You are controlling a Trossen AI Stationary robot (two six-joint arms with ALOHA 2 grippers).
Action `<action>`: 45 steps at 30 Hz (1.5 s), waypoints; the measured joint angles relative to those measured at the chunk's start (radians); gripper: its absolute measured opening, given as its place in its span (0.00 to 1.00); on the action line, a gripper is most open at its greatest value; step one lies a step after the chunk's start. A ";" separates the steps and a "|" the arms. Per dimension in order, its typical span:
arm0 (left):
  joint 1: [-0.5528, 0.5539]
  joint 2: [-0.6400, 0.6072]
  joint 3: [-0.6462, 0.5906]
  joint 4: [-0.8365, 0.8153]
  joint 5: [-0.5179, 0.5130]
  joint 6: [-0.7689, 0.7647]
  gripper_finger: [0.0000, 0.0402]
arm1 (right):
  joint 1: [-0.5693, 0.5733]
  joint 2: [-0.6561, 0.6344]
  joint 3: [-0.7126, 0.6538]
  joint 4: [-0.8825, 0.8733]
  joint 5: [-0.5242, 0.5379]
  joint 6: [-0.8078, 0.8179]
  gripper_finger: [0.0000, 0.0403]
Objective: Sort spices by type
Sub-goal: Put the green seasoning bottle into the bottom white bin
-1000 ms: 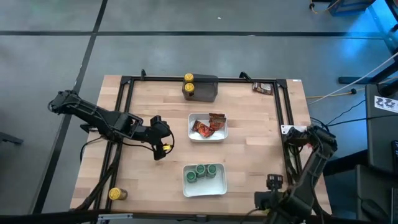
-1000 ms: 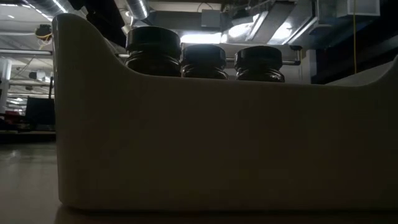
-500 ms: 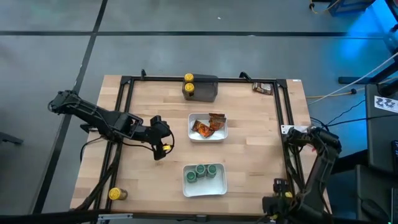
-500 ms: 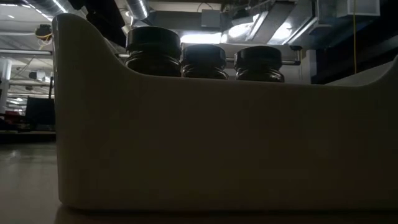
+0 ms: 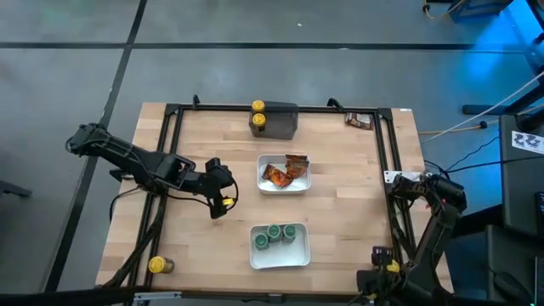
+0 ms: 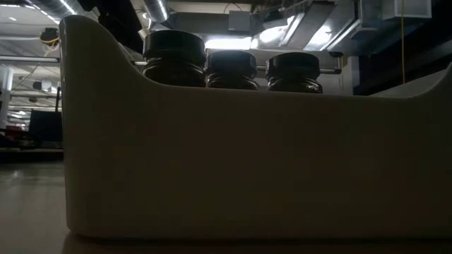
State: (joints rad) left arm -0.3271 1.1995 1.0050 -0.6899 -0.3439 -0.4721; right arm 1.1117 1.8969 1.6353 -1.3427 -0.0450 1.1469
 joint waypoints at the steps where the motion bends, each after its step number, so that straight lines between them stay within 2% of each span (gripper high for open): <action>1: 0.000 0.000 0.000 0.000 0.000 0.000 0.70 | 0.003 0.000 -0.008 0.002 -0.001 0.000 0.91; 7: 0.000 0.000 0.000 0.000 0.000 0.000 0.70 | 0.023 -0.001 -0.084 0.090 -0.053 -0.002 0.91; 18: 0.000 0.000 0.000 0.003 -0.006 0.000 0.70 | 0.028 -0.001 -0.166 0.123 -0.045 -0.061 0.90; 24: 0.000 0.000 0.000 0.003 -0.013 0.000 0.70 | 0.028 -0.001 -0.167 0.124 0.001 -0.103 0.81; 38: 0.000 0.000 0.000 0.005 -0.036 0.000 0.70 | 0.010 -0.001 -0.165 0.124 0.007 -0.107 0.52; 45: 0.000 0.000 0.000 0.006 -0.036 0.000 0.70 | -0.059 -0.002 -0.162 0.115 0.004 -0.083 0.54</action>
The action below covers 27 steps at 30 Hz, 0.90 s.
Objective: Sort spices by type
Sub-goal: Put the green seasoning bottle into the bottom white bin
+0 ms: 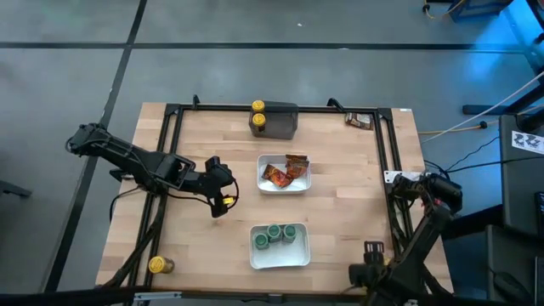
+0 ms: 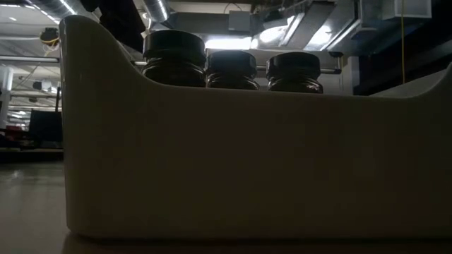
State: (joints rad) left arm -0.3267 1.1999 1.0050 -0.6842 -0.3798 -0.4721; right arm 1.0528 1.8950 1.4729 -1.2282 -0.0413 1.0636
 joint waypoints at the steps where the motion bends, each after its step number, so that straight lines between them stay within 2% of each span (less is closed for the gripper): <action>1: 0.000 0.000 0.000 0.000 0.000 0.000 0.70 | -0.015 0.000 0.003 -0.006 0.000 0.006 0.54; 8: 0.000 0.000 0.000 0.000 0.000 0.000 0.70 | -0.112 0.000 0.087 -0.095 0.012 -0.075 0.50; 16: 0.000 0.000 0.000 -0.001 0.000 0.000 0.70 | -0.208 -0.001 0.262 -0.297 0.120 -0.158 0.50; 22: 0.000 0.000 0.000 -0.001 0.000 0.000 0.70 | -0.279 -0.002 0.411 -0.310 0.265 -0.223 0.50; 27: -0.001 0.000 0.000 -0.008 0.000 0.000 0.70 | -0.336 -0.002 0.491 -0.251 0.332 -0.291 0.50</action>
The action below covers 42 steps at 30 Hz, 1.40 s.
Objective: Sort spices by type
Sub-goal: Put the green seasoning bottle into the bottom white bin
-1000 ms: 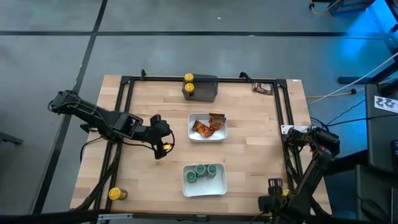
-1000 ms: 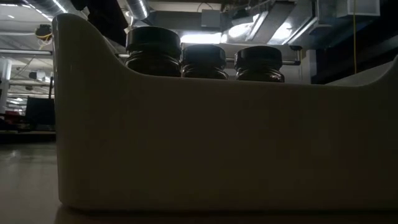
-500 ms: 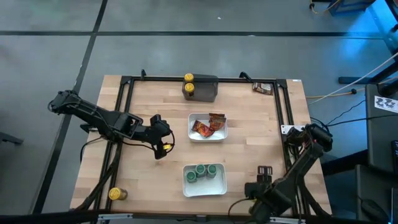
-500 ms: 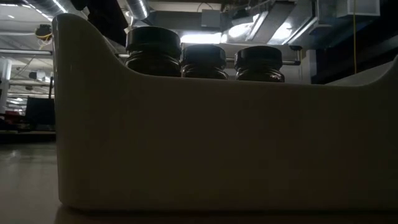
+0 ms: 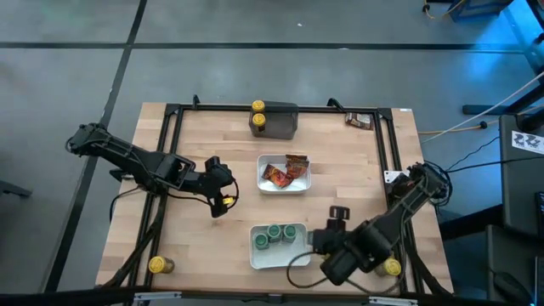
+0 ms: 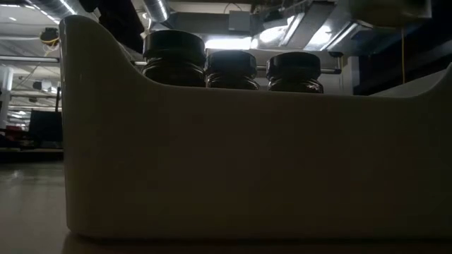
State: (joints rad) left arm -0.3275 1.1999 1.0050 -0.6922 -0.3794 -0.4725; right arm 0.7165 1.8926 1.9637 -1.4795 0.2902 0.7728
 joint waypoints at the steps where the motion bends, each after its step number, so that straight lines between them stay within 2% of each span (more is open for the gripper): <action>1: -0.001 0.000 0.000 -0.004 0.000 -0.003 0.70 | -0.010 -0.001 0.004 0.023 0.007 -0.021 0.50; 10: -0.006 0.000 0.000 0.009 0.000 0.004 0.70 | -0.078 0.002 0.004 0.192 -0.013 -0.134 0.50; 19: -0.006 0.000 0.000 0.013 0.000 0.004 0.70 | -0.083 0.003 -0.017 0.290 -0.013 -0.183 0.51; 42: -0.006 0.000 0.000 0.031 -0.002 0.001 0.70 | -0.118 0.004 -0.304 0.495 -0.151 -0.203 0.51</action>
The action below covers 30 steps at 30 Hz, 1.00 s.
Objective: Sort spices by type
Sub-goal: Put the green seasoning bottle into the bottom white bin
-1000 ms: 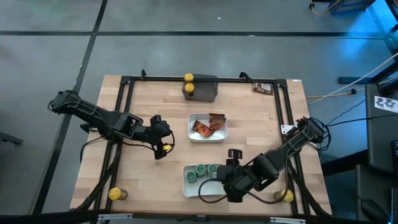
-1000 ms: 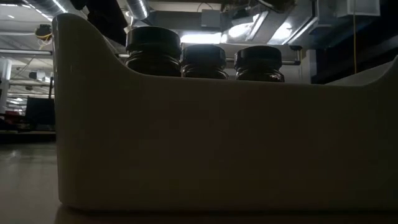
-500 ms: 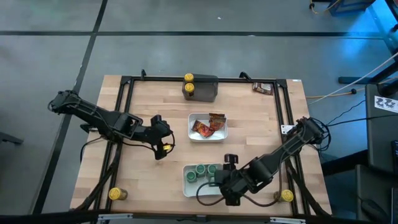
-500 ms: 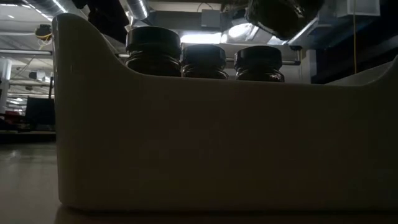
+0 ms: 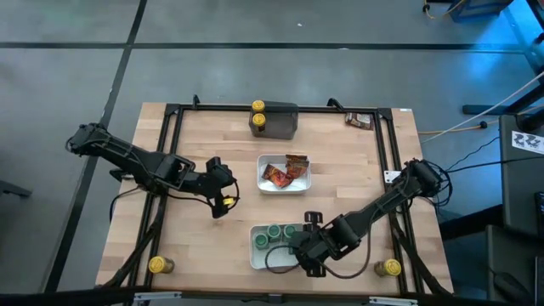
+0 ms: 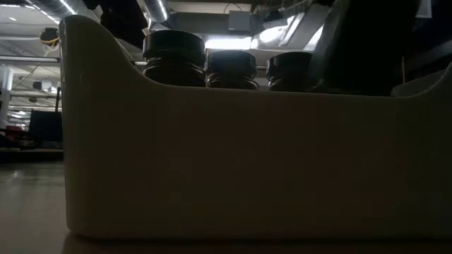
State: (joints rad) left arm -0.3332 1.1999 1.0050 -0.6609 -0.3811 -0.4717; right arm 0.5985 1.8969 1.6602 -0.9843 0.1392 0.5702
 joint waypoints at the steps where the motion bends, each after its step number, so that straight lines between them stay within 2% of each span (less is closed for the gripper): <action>1: 0.000 0.000 0.000 0.000 -0.002 0.000 0.70 | -0.006 0.000 -0.010 0.014 -0.008 -0.002 0.51; 22: 0.000 0.000 0.000 0.000 -0.025 0.009 0.70 | -0.031 0.000 -0.153 0.149 -0.056 -0.007 0.51; 30: 0.000 0.000 0.000 0.000 -0.025 0.011 0.70 | -0.031 0.000 -0.166 0.173 -0.062 -0.010 0.51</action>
State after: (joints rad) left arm -0.3332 1.1999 1.0050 -0.6605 -0.4061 -0.4606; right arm 0.5674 1.8969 1.4940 -0.8117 0.0776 0.5599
